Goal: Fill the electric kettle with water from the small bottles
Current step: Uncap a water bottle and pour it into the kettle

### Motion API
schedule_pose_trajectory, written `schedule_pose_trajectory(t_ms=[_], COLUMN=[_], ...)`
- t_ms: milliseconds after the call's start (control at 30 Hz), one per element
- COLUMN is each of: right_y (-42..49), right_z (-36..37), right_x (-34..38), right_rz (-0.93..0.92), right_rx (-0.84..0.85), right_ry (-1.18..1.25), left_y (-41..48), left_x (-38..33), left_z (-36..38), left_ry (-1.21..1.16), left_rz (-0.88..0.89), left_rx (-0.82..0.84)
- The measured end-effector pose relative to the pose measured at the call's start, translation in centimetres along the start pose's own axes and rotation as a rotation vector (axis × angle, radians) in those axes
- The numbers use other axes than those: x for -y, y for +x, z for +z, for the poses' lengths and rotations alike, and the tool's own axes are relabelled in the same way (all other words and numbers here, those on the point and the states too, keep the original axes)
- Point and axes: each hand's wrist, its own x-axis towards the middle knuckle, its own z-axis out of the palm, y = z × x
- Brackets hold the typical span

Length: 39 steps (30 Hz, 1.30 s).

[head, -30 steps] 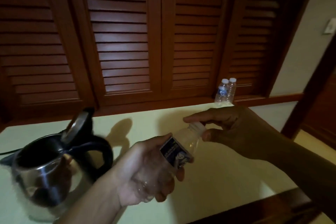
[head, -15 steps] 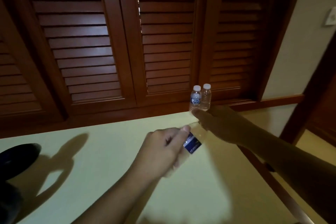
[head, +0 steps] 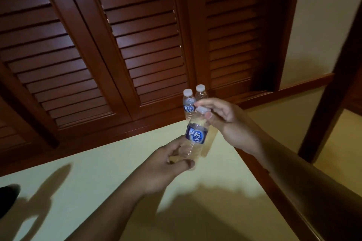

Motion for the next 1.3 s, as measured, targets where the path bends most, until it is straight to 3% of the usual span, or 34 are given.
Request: schedule_pose_trajectory(t_ms=[167, 333, 467, 633, 967, 1300], right_y=[0.1, 0.2, -0.8, -2.0, -2.0, -1.8], right_z=[-0.6, -0.6, -0.4, 1.0, 1.2, 1.8], right_x=[-2.3, -5.1, -8.6, -12.5, -13.4, -13.3], right_rz=[0.103, 0.162, 0.23, 0.4, 0.256, 0.264], right_rx=[-0.104, -0.204, -0.298, -0.12, -0.089, -0.089], right_ry=[0.129, 0.173, -0.049, -0.358, -0.468, -0.532], left_y=[4.5, 8.8, 11.5, 14.8, 17.9, 17.2], left_x=[1.0, 2.0, 1.7, 1.7, 2.9, 2.6], left_z=[2.5, 5.3, 6.3, 7.3, 8.0, 7.7], left_ry=[-0.037, 0.042, 0.057, -0.001, -0.01, -0.022], left_rz=[-0.033, -0.035, -0.069, -0.094, -0.124, -0.127], left_rx=[-0.171, -0.238, -0.286, -0.36, -0.418, -0.423])
